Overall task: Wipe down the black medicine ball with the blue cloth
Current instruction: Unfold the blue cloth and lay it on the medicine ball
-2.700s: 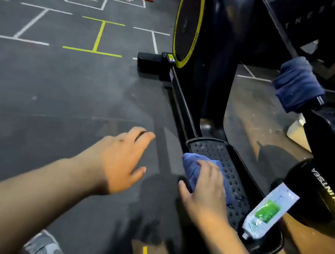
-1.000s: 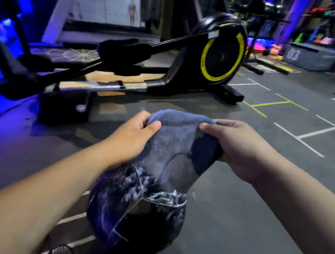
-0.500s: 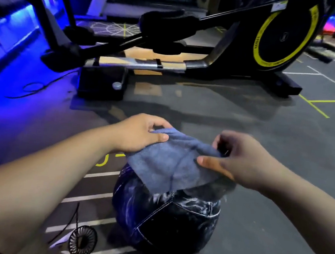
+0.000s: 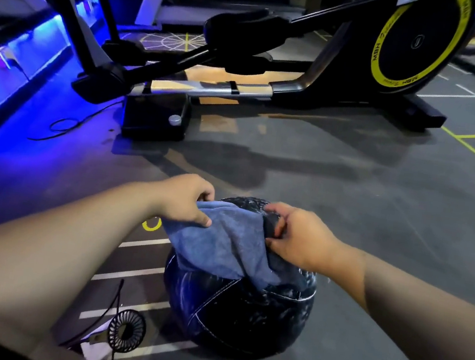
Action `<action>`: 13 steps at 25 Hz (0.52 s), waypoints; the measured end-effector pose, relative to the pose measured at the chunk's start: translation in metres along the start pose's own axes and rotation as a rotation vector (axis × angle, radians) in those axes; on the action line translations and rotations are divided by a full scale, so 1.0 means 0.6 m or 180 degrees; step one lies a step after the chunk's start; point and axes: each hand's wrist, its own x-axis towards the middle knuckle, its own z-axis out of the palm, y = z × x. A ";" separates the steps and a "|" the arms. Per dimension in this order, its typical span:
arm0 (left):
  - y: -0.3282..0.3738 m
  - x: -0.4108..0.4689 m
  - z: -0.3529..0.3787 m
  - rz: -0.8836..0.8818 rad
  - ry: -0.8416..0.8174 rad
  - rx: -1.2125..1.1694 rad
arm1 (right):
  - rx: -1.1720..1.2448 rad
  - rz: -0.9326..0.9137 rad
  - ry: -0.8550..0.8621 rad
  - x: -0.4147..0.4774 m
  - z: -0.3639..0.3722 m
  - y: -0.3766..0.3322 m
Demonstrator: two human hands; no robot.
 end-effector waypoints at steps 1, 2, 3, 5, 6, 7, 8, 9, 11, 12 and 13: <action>0.011 -0.007 -0.006 0.0063 0.0081 0.0025 | -0.0055 -0.0019 -0.0040 -0.003 -0.003 -0.002; 0.019 -0.015 -0.011 0.0124 0.0150 0.0036 | -0.0156 -0.0049 -0.0073 -0.008 -0.008 -0.005; 0.023 -0.024 -0.014 0.0191 0.0205 0.0020 | -0.0239 -0.0097 -0.0080 -0.013 -0.014 -0.004; 0.021 -0.041 -0.018 0.0365 0.0282 -0.0138 | -0.0317 -0.0259 0.0112 -0.026 -0.028 0.002; 0.017 -0.050 -0.021 0.0468 0.0319 -0.0286 | -0.0214 -0.0355 0.0296 -0.035 -0.039 0.004; 0.013 -0.057 -0.024 0.0578 0.0359 -0.0424 | 0.0058 -0.0413 0.0467 -0.043 -0.053 0.004; 0.009 -0.061 -0.028 0.0695 0.0412 -0.0460 | 0.0451 -0.0396 0.0544 -0.050 -0.069 0.002; 0.006 -0.062 -0.032 0.0799 0.0494 -0.0350 | 0.0855 -0.0337 0.0555 -0.057 -0.086 0.001; 0.001 -0.059 -0.035 0.0854 0.0647 0.0054 | 0.1248 -0.0164 0.0598 -0.069 -0.114 -0.002; 0.000 -0.058 -0.036 0.0822 0.0709 0.0181 | 0.1220 -0.0135 0.0668 -0.074 -0.124 -0.004; -0.001 -0.056 -0.038 0.0806 0.0806 0.0141 | 0.1209 -0.0141 0.0737 -0.077 -0.131 -0.007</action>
